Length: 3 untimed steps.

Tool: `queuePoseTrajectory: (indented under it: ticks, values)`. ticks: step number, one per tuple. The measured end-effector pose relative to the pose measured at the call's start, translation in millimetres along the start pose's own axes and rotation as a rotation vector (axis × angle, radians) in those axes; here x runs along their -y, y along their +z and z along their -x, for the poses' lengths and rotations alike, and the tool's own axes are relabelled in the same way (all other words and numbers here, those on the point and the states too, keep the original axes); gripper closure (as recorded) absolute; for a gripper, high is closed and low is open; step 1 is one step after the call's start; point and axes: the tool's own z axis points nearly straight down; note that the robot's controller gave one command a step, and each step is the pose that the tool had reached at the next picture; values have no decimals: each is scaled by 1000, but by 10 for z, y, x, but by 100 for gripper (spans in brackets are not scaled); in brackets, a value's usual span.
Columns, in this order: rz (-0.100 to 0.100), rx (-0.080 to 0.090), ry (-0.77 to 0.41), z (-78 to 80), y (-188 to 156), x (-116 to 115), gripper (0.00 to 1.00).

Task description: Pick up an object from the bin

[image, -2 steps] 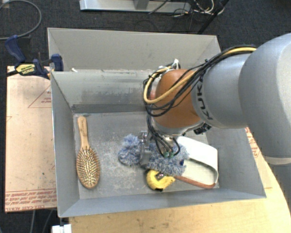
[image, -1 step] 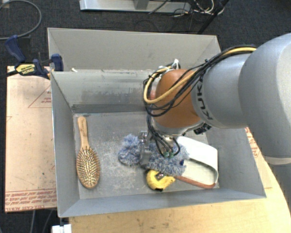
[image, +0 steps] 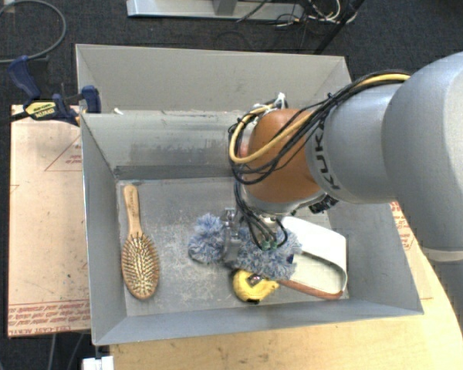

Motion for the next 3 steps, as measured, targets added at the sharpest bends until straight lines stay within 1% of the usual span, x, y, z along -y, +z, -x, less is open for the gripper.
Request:
queuePoseTrajectory:
  ticks: [2, 3]
  values:
    - [-1, -3, 0, -10, -320, -1, 100]
    - [0, -4, 1, -14, -553, -3, 100]
